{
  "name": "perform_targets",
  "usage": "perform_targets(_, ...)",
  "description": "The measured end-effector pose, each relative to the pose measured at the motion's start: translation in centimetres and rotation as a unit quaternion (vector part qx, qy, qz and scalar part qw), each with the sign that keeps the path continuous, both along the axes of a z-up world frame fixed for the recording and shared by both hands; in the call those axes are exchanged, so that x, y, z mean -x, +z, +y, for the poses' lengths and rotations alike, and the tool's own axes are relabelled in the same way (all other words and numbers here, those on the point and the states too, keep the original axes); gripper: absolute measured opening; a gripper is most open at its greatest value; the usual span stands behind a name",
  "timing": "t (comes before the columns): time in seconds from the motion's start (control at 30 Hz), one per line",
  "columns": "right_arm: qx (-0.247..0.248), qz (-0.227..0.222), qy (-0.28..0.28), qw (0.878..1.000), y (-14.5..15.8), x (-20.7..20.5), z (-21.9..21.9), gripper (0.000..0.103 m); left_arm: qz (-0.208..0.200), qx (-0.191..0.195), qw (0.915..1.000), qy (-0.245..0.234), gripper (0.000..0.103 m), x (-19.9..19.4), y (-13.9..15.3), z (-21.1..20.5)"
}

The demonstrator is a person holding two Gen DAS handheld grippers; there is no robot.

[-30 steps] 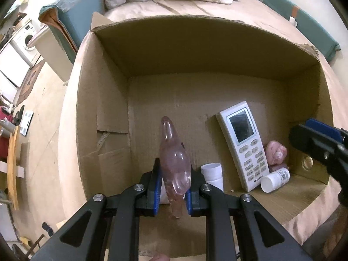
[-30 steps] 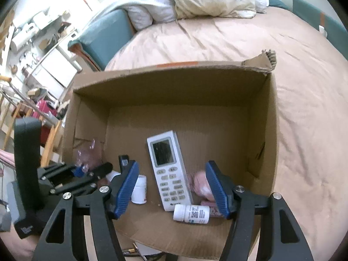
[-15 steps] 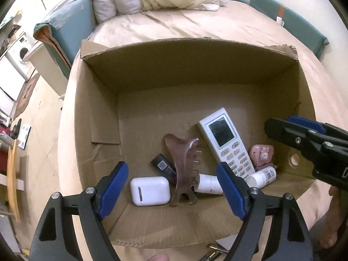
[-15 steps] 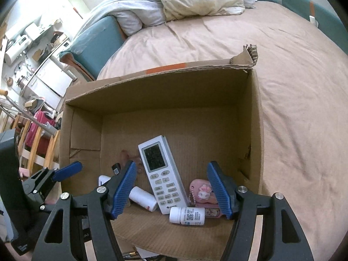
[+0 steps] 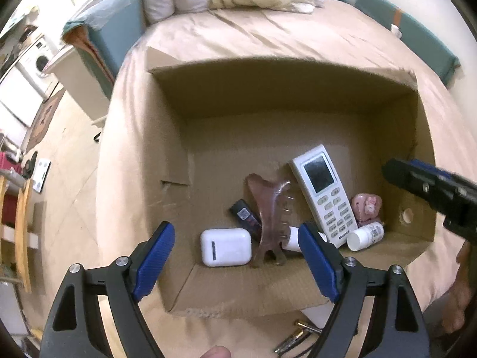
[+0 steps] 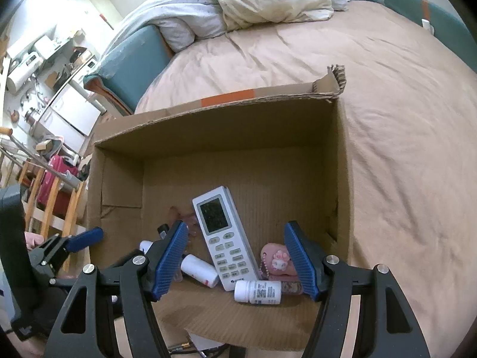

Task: Organize rigid objects
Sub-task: 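Withdraw both tools back toward the remaining items, then grasp the white charger block with the left tool while the right tool grasps the black flashlight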

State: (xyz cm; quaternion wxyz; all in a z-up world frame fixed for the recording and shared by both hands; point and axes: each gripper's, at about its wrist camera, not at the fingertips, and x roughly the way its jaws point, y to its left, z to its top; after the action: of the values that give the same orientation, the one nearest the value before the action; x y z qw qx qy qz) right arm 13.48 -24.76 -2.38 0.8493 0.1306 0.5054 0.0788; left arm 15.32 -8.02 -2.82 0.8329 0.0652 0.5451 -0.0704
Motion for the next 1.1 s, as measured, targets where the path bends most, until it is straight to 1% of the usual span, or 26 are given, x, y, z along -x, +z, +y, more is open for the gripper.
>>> perform_targets(0.1,-0.004,-0.003,0.001,1.000,0.6,0.6,-0.1,0.071,0.003,0.012,0.9998,0.014,0.083,0.5,0.8,0.7)
perform_targets(0.33,-0.005,-0.015,0.014,1.000,2.1,2.8,-0.1,0.071,-0.003,0.001,0.9997,0.023,0.083,3.4,1.9,2.1)
perform_targets(0.47,-0.019,0.002,0.023,1.000,1.7,4.6,-0.2,0.071,-0.005,0.008,0.9993,0.035,0.083,5.4,2.3,3.5)
perform_targets(0.57,-0.020,0.009,0.027,0.999,1.5,5.9,0.0,0.071,-0.009,0.025,0.9988,0.041,0.083,6.5,2.4,4.5)
perform_targets(0.7,-0.009,0.018,0.031,0.999,1.0,7.1,-0.1,0.071,-0.004,0.023,0.9984,0.052,0.083,7.5,1.4,5.4)
perform_targets(0.8,-0.022,0.045,0.027,0.998,-0.2,7.7,-0.5,0.071,0.008,0.018,0.9981,0.058,0.083,7.7,-0.1,5.9)
perform_targets(0.83,-0.026,0.058,0.025,0.998,-0.8,7.8,-0.6,0.071,0.017,0.016,0.9978,0.062,0.083,7.7,-0.7,6.1)
perform_targets(0.9,-0.026,0.094,0.027,0.995,-2.4,8.0,-0.5,0.071,0.039,0.024,0.9971,0.060,0.083,7.6,-1.8,6.1)
perform_targets(0.97,-0.012,0.129,0.037,0.991,-4.1,8.2,-0.1,0.071,0.048,0.023,0.9973,0.050,0.083,7.7,-2.4,5.7)
perform_targets(1.03,0.014,0.150,0.045,0.988,-5.4,8.5,0.5,0.071,0.056,0.016,0.9977,0.034,0.083,8.0,-3.1,4.9)
perform_targets(1.1,0.021,0.170,0.053,0.984,-6.6,8.6,0.9,0.071,0.070,0.015,0.9974,0.009,0.083,8.2,-3.9,3.6)
